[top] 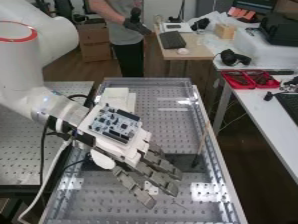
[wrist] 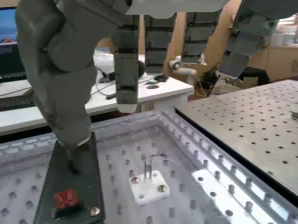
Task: Grab the paper clip and place it in the clear container
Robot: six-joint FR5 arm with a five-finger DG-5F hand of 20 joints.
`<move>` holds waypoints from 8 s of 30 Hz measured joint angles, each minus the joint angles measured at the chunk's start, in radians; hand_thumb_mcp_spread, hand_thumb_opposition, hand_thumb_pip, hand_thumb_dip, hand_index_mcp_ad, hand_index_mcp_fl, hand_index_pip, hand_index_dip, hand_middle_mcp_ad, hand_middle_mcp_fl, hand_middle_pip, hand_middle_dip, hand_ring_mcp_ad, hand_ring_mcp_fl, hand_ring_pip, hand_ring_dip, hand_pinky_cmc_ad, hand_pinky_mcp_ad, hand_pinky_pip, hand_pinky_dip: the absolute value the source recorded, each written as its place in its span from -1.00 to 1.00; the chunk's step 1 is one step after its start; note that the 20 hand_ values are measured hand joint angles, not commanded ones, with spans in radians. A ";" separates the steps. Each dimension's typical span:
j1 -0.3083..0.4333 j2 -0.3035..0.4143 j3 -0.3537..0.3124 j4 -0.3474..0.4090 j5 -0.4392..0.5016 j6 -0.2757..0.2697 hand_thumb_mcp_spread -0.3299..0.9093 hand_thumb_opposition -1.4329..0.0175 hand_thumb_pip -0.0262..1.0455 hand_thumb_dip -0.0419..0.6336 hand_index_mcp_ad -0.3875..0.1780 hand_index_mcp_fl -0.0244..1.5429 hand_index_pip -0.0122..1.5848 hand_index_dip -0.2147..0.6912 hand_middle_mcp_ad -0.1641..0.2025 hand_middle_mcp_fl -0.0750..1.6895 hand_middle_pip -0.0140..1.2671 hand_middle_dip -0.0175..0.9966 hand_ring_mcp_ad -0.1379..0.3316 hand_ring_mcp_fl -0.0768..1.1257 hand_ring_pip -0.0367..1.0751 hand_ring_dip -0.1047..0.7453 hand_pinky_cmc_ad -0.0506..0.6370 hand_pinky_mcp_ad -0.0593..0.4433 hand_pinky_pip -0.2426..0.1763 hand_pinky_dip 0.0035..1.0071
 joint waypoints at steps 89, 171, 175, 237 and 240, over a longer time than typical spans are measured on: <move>-0.152 -0.230 0.221 -0.017 -0.375 -0.159 0.43 -0.18 -0.06 -0.13 -0.23 -0.45 0.66 -0.24 -0.13 -0.62 -0.78 -0.59 0.03 -0.79 -0.73 -0.54 0.16 0.35 0.47 -0.62; -0.159 -0.190 0.224 0.027 -0.442 -0.098 0.53 -0.26 -0.17 -0.14 -0.28 0.00 0.58 -0.26 -0.13 -0.52 -0.78 -0.56 0.02 -0.68 -0.73 -0.48 0.16 0.36 0.63 -0.62; -0.147 -0.143 0.198 0.050 -0.450 -0.071 0.52 -0.26 -0.17 -0.14 -0.28 0.00 0.56 -0.26 -0.13 -0.50 -0.78 -0.56 0.02 -0.68 -0.73 -0.48 0.16 0.36 0.63 -0.62; 0.359 -0.138 0.165 0.047 -0.232 0.083 0.54 -0.28 -0.18 -0.13 -0.28 0.07 0.48 -0.24 -0.12 -0.49 -0.78 -0.56 0.02 -0.65 -0.73 -0.48 0.16 0.36 0.63 -0.62; 0.366 -0.145 0.172 0.046 -0.227 0.091 0.54 -0.28 -0.17 -0.13 -0.28 0.07 0.48 -0.24 -0.12 -0.49 -0.78 -0.56 0.02 -0.65 -0.73 -0.48 0.16 0.36 0.63 -0.62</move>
